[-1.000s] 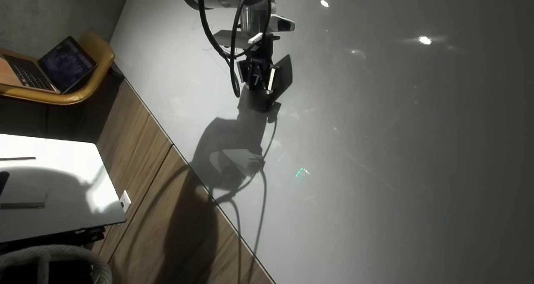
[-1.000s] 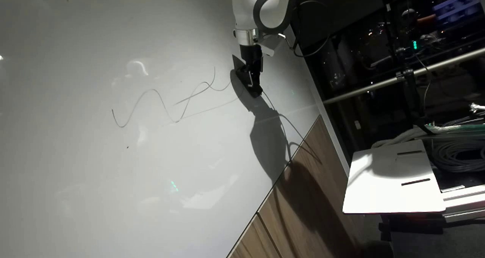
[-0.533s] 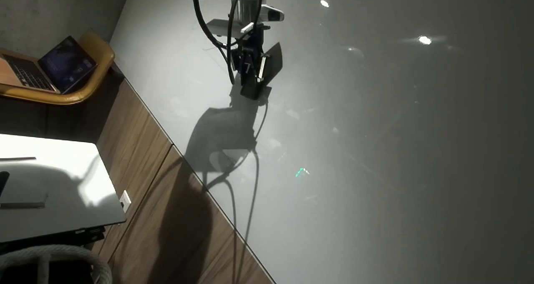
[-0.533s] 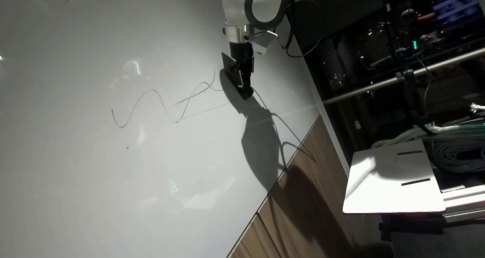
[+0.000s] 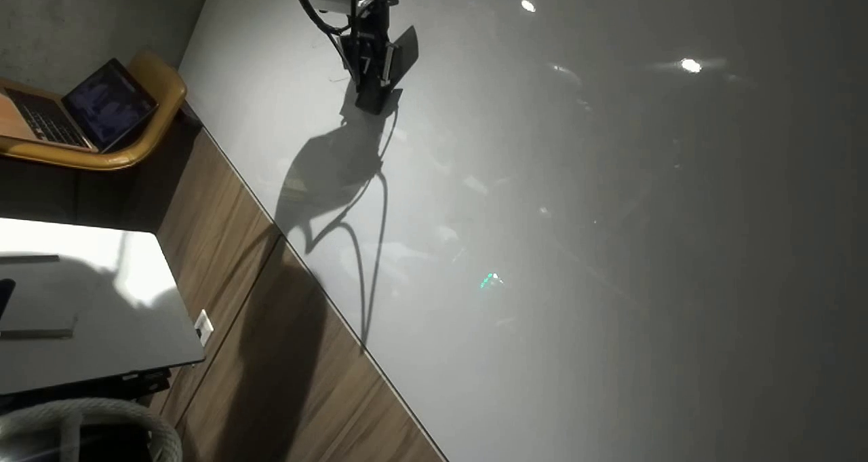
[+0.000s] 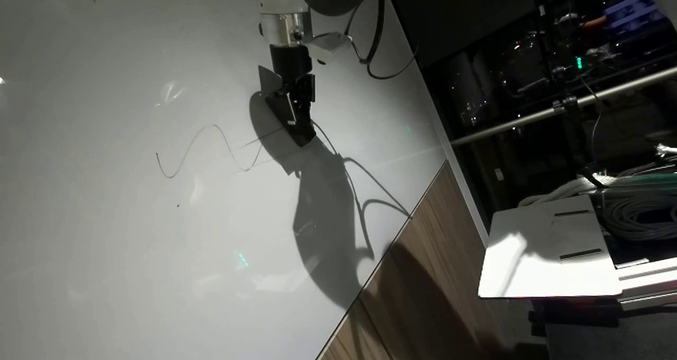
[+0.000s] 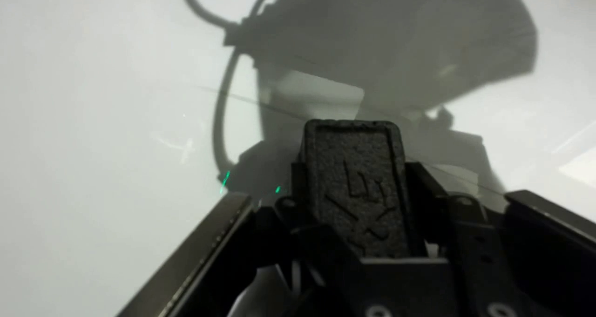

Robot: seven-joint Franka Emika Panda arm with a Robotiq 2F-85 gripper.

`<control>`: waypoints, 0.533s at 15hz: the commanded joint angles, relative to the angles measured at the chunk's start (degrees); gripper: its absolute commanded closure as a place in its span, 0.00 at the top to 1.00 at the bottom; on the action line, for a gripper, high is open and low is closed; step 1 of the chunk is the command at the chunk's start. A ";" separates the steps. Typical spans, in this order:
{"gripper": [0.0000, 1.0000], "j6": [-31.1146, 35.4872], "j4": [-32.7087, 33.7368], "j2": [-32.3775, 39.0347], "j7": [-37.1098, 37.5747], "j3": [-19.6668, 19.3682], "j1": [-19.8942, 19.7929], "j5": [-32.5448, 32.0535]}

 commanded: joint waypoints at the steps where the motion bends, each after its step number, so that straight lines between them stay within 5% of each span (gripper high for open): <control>1: 0.30 -0.33 11.28 7.92 0.98 2.18 2.89 -1.00; 8: 0.30 -10.10 25.10 17.81 6.24 4.34 11.97 -10.14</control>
